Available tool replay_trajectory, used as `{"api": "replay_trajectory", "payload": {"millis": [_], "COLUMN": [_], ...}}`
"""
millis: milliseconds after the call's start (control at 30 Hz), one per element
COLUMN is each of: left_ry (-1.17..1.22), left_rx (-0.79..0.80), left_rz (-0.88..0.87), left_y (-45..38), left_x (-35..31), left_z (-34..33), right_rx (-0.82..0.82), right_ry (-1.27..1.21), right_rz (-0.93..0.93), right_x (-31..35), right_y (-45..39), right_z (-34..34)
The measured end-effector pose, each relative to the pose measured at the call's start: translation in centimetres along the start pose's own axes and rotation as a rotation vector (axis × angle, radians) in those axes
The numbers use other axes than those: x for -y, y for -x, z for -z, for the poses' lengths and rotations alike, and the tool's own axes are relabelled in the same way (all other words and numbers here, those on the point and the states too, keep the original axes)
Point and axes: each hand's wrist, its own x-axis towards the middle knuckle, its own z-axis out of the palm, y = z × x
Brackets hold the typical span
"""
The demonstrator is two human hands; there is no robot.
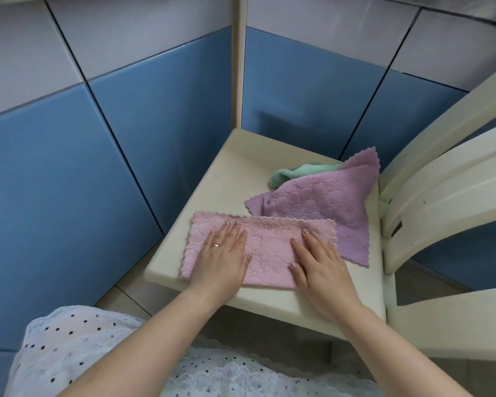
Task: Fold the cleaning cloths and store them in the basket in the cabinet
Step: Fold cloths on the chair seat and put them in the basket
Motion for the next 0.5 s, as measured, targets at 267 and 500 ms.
{"api": "replay_trajectory", "payload": {"millis": [267, 500], "left_ry": [0.109, 0.083], "left_rx": [-0.255, -0.248], "left_rz": [-0.385, -0.502], "left_y": [3.6, 4.4], "left_x": [-1.5, 2.0], "left_z": [-0.6, -0.2], "right_rx": [-0.193, 0.170], "right_ry": [-0.183, -0.073], "right_rz": [0.171, -0.048], "right_x": [2.0, 0.8], "right_y": [-1.1, -2.1], "right_z": [2.0, 2.6]}}
